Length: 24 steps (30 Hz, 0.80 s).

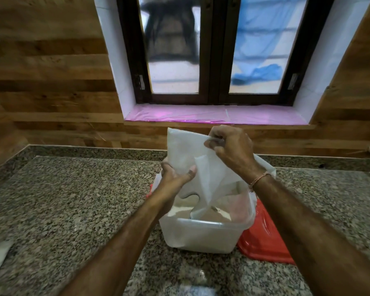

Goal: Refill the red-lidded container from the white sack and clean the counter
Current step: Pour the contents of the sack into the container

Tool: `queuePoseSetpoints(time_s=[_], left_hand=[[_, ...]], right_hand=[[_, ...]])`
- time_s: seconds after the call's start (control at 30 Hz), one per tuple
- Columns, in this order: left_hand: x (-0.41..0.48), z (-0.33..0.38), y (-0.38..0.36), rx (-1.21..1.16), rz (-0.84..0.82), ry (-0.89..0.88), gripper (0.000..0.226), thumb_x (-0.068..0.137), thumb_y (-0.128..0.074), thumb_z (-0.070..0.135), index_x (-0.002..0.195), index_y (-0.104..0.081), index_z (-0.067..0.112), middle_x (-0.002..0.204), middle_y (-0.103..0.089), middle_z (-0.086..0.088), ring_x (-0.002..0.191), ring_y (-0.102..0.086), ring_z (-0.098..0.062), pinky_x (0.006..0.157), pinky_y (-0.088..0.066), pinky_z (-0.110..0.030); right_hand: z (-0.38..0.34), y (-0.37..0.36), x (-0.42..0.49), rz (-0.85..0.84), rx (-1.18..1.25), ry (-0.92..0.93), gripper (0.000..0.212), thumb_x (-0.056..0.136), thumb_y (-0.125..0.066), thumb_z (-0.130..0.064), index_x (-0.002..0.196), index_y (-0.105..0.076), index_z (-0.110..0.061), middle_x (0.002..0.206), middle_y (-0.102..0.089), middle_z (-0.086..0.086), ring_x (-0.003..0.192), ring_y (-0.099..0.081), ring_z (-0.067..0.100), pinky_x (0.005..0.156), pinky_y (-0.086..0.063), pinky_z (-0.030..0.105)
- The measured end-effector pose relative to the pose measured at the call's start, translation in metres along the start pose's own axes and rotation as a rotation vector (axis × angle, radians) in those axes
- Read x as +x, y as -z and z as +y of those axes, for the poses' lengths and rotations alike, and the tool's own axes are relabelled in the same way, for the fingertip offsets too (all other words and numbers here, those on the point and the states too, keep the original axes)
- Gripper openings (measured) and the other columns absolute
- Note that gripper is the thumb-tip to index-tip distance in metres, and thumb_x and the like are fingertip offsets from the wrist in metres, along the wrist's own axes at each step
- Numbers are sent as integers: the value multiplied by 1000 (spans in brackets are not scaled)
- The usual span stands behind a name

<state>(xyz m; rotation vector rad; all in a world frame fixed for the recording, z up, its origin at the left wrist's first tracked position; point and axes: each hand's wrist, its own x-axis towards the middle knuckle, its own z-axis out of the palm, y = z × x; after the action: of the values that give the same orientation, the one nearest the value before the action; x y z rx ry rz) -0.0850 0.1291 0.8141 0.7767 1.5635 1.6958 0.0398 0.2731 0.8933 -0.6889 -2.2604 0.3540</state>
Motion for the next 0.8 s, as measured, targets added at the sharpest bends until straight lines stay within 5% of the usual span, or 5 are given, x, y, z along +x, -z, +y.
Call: queuePoseSetpoints(time_s=[0.1, 0.23, 0.37, 0.47, 0.8], left_hand=[[2, 19, 5, 95, 219, -197, 62, 86, -80, 31, 137, -45, 29, 126, -63, 6, 107, -68, -13, 73, -62, -30], [13, 47, 15, -27, 329, -185, 18, 90, -75, 14, 108, -71, 9, 99, -77, -7, 89, -74, -26, 71, -64, -37], [16, 46, 30, -180, 375, -113, 18, 90, -74, 7, 108, -70, 8, 94, -76, -4, 78, -73, -15, 64, -62, -30], [14, 34, 42, -199, 376, -54, 11, 91, -73, 8, 99, -71, 14, 93, -77, -4, 80, -74, -19, 68, -61, -34], [15, 30, 58, -75, 449, -120, 12, 91, -73, 7, 96, -70, 17, 96, -76, -4, 87, -72, -20, 69, -60, -32]], right_hand=[[-5, -4, -5, -70, -17, 64, 11, 86, -81, -23, 82, -71, -22, 78, -58, -17, 75, -56, 5, 66, -46, 26], [-16, -1, -3, -188, 46, 89, 19, 86, -81, -35, 80, -64, -30, 81, -61, -15, 74, -54, 3, 64, -37, 20], [7, 28, 0, -415, -4, -67, 46, 75, -85, -50, 111, -73, -25, 103, -63, -17, 98, -60, 8, 82, -48, 33], [42, 38, -9, -490, -108, -119, 22, 80, -84, -39, 88, -70, -25, 87, -68, -15, 85, -64, 12, 66, -44, 28], [76, 38, -25, -52, -125, -170, 26, 87, -77, -43, 74, -64, -24, 71, -63, -11, 70, -59, 11, 59, -41, 25]])
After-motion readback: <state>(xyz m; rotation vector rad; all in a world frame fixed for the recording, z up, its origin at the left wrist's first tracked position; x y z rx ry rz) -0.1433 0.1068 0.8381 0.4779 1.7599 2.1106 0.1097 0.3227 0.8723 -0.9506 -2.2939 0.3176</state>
